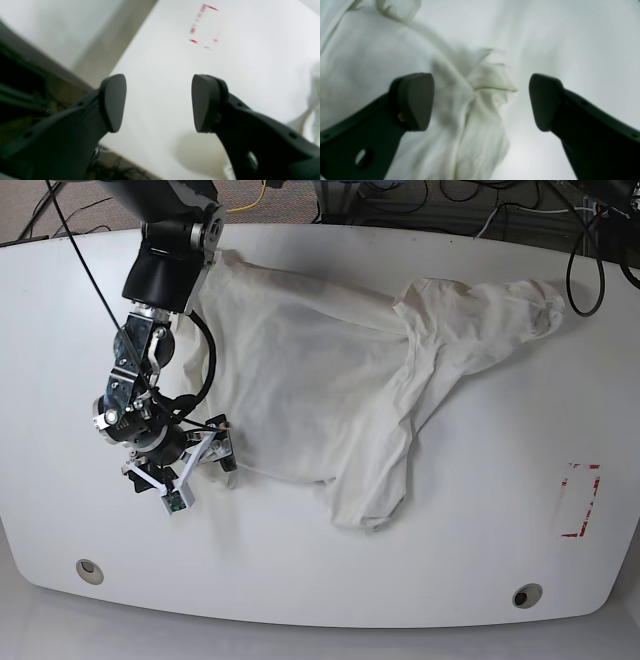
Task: Layout the t-shirt on the table in an organized manner, then fold the t-shirt properly
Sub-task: 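Lay the t-shirt flat on the table and release both grippers, then grasp the shirt edge with the right gripper and the sleeve with the left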
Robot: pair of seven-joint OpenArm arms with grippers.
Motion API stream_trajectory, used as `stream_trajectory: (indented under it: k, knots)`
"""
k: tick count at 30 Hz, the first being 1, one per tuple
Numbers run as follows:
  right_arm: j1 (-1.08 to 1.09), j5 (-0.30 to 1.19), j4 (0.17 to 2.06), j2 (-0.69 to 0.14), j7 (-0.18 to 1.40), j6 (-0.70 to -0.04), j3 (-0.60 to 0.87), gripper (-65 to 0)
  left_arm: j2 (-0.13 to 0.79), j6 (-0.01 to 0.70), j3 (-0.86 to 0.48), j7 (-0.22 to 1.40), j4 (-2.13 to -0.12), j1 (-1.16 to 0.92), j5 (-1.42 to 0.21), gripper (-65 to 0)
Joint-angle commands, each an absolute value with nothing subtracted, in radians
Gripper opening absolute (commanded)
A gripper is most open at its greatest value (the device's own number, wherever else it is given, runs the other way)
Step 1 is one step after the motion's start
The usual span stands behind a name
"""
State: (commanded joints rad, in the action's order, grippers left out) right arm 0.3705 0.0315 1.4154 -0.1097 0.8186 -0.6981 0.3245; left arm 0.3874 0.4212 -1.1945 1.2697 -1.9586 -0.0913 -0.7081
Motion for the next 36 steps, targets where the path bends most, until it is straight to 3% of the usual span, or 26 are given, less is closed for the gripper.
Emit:
stream_trajectory:
  k: [19,25,29,36]
  knots:
    - [0.536,0.033,0.848,-0.179,0.47,-0.698,0.323,-7.3,0.278,0.421,-1.156,1.268,-1.959,-0.203,-0.713,-25.7]
    - [0.544,0.033,0.78,-0.18,0.407,-0.698,0.323,-8.4,0.277,0.423,-1.116,1.268,-1.959,-0.242,-0.713,-25.7]
    - [0.539,0.033,0.774,-0.179,0.39,-0.698,0.323,-18.2,0.265,0.423,-1.069,1.268,-1.957,-0.263,-0.713,-25.7]
    - [0.536,0.033,0.774,-0.177,0.394,-0.698,0.323,-46.1,0.242,0.423,-0.923,1.268,-1.957,-0.282,-0.713,-25.7]
